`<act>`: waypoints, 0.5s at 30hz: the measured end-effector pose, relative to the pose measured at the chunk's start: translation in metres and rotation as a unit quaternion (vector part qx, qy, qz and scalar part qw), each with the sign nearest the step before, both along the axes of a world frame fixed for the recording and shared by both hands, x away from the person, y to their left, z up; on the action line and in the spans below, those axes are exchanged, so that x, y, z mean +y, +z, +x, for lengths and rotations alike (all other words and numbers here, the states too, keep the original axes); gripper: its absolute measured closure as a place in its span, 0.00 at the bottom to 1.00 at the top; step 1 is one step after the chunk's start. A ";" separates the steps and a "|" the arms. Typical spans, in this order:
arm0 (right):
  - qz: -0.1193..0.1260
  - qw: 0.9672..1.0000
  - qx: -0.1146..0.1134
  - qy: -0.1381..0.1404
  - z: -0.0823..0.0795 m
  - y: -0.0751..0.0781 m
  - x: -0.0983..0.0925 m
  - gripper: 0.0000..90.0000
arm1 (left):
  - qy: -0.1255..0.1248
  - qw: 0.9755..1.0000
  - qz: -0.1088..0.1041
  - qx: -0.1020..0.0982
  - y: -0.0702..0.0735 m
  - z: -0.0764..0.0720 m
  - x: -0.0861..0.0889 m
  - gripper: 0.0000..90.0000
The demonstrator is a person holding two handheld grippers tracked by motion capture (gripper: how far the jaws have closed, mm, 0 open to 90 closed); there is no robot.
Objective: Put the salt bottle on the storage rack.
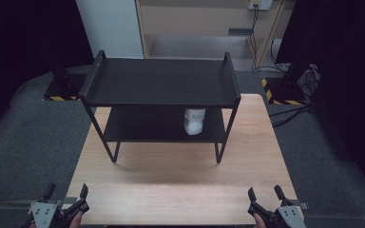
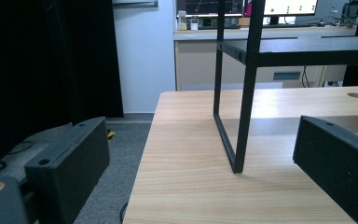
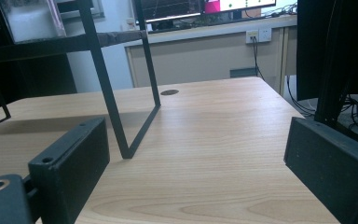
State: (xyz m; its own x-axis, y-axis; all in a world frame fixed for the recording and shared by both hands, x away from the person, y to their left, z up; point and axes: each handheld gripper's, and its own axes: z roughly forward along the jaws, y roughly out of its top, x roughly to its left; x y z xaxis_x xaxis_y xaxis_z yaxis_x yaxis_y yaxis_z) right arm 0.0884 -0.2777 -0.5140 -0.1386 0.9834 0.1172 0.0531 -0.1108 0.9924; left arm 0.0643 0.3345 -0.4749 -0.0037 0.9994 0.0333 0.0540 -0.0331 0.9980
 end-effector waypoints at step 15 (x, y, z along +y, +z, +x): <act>-0.003 1.000 0.003 0.002 -0.001 0.001 0.002 0.07 | 0.001 1.000 -0.002 0.002 -0.001 0.001 0.001 0.03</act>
State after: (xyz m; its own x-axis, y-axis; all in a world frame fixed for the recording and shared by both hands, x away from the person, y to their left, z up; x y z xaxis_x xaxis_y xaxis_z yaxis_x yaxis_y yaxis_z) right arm 0.0878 -0.2756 -0.5131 -0.1413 0.9836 0.1123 0.0585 -0.1049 0.9928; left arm 0.0650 0.3351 -0.4764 -0.0047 0.9996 0.0289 0.0578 -0.0286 0.9979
